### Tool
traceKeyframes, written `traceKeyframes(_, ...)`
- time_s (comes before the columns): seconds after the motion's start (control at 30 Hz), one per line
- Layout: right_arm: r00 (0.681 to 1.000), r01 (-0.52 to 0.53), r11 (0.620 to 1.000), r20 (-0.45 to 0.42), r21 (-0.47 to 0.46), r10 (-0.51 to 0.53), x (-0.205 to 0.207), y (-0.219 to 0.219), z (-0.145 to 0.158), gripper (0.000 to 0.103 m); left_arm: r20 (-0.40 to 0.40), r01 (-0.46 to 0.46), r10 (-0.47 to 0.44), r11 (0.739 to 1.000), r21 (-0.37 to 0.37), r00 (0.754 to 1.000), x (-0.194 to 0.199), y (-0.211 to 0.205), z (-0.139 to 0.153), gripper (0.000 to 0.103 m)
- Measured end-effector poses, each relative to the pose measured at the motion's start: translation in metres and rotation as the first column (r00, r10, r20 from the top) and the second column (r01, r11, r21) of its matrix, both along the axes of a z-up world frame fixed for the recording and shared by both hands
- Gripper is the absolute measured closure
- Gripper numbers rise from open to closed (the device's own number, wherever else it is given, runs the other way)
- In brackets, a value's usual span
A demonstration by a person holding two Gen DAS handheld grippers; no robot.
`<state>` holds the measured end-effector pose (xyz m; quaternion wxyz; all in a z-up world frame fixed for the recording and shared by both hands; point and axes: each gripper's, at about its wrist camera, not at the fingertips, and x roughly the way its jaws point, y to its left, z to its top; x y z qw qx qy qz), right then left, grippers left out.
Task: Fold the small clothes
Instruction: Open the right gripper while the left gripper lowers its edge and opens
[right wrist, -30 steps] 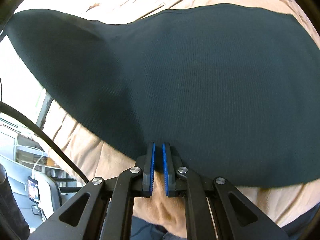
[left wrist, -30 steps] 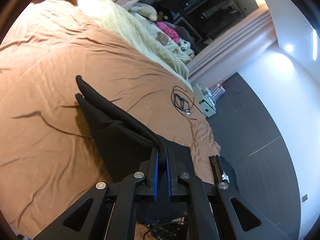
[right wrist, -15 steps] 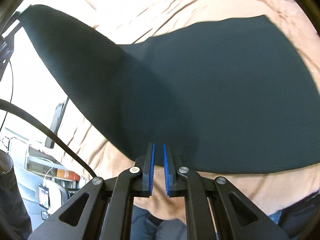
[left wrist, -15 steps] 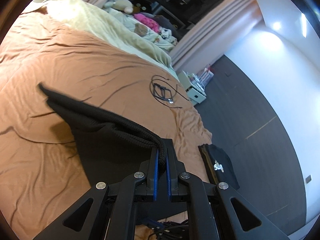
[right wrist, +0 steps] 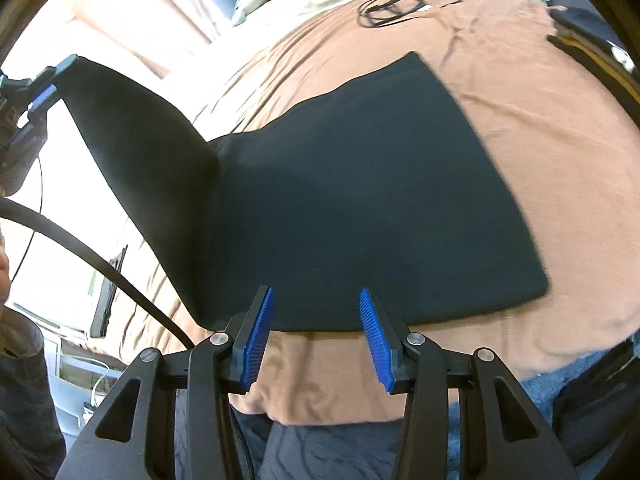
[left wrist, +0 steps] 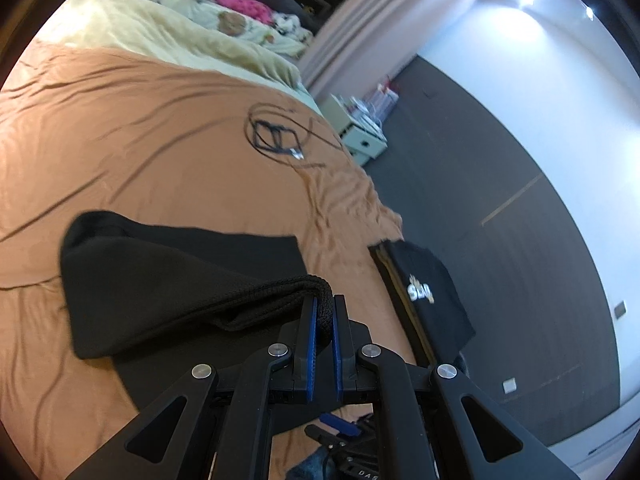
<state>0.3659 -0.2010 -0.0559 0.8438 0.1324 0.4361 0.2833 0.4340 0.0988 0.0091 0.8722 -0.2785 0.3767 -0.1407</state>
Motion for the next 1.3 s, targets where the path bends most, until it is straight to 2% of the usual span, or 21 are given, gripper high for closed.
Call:
traceKeyframes(0.27,0.999,0.048,0.998,0.003,0.027,-0.049,-0.016,-0.033,-0.006,0.061,-0.044,0.122,-0.120,0.992,0.022,0.992,0.019,-0.067,-0.018,0.096)
traceKeyframes(0.57,0.995,0.100,0.994,-0.007,0.050,-0.099,-0.036,-0.070,-0.009,0.061,-0.142,0.244,-0.236,0.969,0.038,0.961,0.029,-0.131,-0.060,0.095)
traceKeyframes(0.67,0.994,0.106,0.993,-0.008,0.056,-0.105,-0.041,-0.079,-0.009,0.061,-0.180,0.273,-0.261,0.961,0.042,0.948,0.029,-0.144,-0.076,0.088)
traceKeyframes(0.7,0.995,0.105,0.993,-0.008,0.059,-0.104,-0.042,-0.081,-0.009,0.061,-0.186,0.283,-0.273,0.959,0.031,0.944,0.029,-0.145,-0.080,0.082)
traceKeyframes(0.77,0.995,0.101,0.993,-0.008,0.060,-0.100,-0.041,-0.083,-0.009,0.061,-0.188,0.293,-0.286,0.956,0.008,0.940,0.025,-0.143,-0.085,0.069)
traceKeyframes(0.8,0.995,0.095,0.994,-0.009,0.063,-0.095,-0.040,-0.083,-0.009,0.061,-0.190,0.290,-0.282,0.957,0.011,0.940,0.023,-0.140,-0.086,0.058)
traceKeyframes(0.83,0.996,0.090,0.994,-0.009,0.066,-0.089,-0.039,-0.082,-0.009,0.061,-0.190,0.279,-0.270,0.960,0.023,0.944,0.020,-0.136,-0.087,0.053)
traceKeyframes(1.07,0.999,0.028,0.999,0.014,0.041,-0.029,-0.027,-0.070,-0.007,0.061,-0.218,0.201,-0.179,0.976,0.083,0.959,0.002,-0.090,-0.100,0.053)
traceKeyframes(1.3,0.999,0.020,0.998,-0.030,0.055,-0.019,0.001,-0.067,-0.014,0.061,-0.287,0.108,-0.056,0.980,0.166,0.956,-0.018,-0.039,-0.133,0.053)
